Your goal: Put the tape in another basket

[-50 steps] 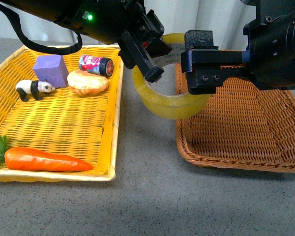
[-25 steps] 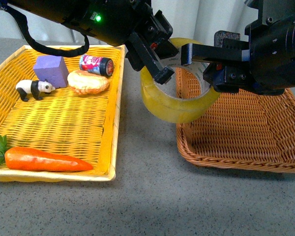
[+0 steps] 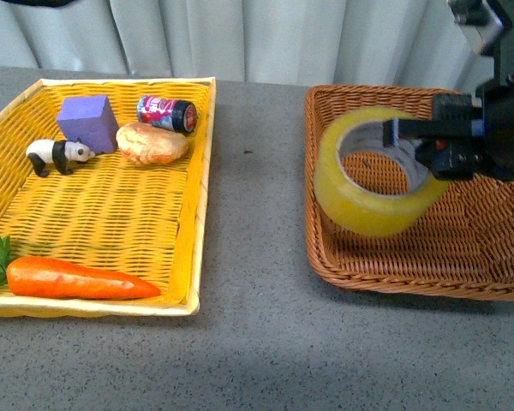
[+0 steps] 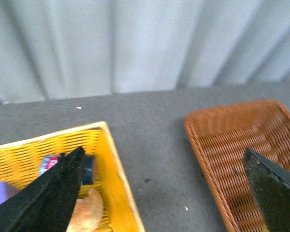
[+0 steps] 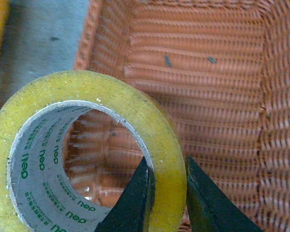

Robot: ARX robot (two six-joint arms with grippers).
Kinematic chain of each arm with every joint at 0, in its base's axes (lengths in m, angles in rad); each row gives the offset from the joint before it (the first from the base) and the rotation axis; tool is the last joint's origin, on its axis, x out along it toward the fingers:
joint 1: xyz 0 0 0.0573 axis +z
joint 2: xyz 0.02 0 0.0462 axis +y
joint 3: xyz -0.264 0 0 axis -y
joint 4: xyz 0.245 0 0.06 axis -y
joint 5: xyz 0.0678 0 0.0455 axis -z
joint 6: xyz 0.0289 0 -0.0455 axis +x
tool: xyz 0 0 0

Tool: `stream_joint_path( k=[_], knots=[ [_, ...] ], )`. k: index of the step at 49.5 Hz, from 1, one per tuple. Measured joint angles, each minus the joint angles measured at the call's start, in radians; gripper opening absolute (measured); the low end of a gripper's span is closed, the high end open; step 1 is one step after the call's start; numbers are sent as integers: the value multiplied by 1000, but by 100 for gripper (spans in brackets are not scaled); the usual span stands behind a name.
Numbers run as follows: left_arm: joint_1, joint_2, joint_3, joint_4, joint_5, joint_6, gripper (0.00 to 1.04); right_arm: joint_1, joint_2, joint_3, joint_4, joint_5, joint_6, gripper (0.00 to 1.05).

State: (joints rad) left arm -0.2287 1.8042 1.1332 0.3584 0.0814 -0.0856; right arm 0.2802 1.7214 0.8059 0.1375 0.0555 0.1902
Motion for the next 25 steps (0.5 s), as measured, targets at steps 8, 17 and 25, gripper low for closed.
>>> stream_joint_path(
  k=[8, 17, 25],
  knots=[
    [69, -16, -39, 11, -92, -141, 98, -82, 78, 14, 30, 11, -52, 15],
    [111, -38, -121, 31, -137, -193, 98, -148, 199, 64, 45, 2, -103, 15],
    [128, -60, -154, 40, -171, -199, 98, -166, 228, 76, 49, 3, -115, 21]
  ],
)
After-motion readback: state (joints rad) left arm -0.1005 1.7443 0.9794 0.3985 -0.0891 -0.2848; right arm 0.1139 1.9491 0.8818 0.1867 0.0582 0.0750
